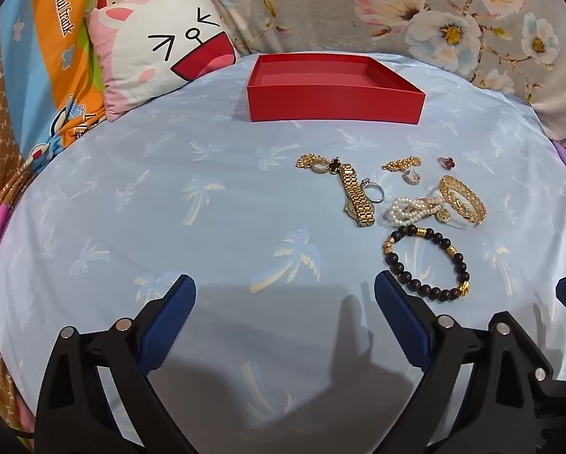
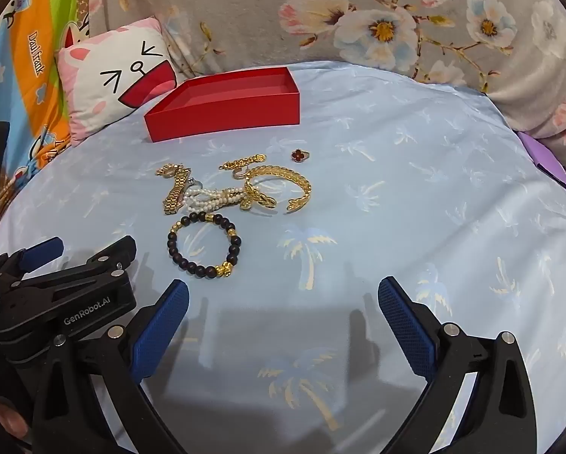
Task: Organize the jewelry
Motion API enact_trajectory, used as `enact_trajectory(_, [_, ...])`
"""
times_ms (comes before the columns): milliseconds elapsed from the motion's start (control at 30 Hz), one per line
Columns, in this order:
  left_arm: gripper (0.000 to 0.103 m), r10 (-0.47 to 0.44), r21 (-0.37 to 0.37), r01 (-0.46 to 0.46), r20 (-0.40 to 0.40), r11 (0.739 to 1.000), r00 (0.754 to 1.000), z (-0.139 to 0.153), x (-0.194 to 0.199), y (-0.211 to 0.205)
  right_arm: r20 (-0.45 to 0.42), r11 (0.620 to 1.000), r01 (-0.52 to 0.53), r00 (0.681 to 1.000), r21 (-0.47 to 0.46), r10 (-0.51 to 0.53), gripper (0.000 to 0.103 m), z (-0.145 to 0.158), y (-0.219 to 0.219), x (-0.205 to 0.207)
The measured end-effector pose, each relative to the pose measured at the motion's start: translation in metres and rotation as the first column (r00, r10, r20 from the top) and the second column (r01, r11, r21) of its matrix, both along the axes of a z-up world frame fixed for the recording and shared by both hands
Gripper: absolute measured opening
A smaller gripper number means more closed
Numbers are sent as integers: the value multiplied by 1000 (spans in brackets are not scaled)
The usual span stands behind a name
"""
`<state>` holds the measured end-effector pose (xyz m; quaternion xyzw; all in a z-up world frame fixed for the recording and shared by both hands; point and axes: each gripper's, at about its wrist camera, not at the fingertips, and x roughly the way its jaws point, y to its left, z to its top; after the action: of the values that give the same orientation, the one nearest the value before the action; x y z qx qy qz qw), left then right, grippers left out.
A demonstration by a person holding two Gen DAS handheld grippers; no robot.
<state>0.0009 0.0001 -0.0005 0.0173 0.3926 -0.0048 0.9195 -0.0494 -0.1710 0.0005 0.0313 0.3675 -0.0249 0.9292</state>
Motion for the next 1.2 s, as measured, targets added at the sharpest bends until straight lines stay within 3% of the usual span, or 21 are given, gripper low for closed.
enact_trajectory(67, [92,-5,29,5,4,1000,1000,0,0,-4,-2,1000,0,1000,4,0,98,1,0,0])
enact_trajectory(1200, [92,0,19,0,21,1000,1000,6,-4,-5,4,1000,0,1000,11,0,98,3,-2,-2])
